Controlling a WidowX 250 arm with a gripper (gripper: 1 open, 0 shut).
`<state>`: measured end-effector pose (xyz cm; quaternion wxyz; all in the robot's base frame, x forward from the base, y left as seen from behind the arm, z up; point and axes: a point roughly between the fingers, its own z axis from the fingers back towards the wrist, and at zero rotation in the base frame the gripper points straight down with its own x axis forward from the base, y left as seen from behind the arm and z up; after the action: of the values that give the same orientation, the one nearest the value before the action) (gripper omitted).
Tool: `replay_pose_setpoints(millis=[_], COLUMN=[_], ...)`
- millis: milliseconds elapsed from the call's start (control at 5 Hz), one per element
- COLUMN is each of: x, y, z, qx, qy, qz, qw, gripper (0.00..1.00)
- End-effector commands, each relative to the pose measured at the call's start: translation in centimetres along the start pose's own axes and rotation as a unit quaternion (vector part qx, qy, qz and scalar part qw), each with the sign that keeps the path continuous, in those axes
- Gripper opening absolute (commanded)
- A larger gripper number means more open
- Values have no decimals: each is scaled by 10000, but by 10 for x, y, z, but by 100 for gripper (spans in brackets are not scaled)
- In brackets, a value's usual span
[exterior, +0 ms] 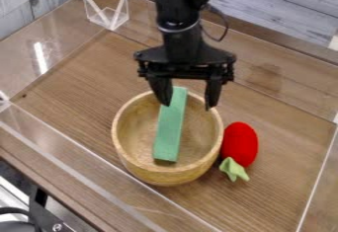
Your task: Put the green block in the brown bowl
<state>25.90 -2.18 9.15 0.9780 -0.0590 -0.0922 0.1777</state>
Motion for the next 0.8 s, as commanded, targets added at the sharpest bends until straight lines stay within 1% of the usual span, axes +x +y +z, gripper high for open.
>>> replay_pose_setpoints(millis=[0,200,600], x=[9,8,10], y=[-6,-5,-5], z=[2,-6,-18], qx=[-18,40,120], qy=[-136,-67,14], qz=[-39,-20,11], qw=[9999,10000,9999], gripper=[100,100,100])
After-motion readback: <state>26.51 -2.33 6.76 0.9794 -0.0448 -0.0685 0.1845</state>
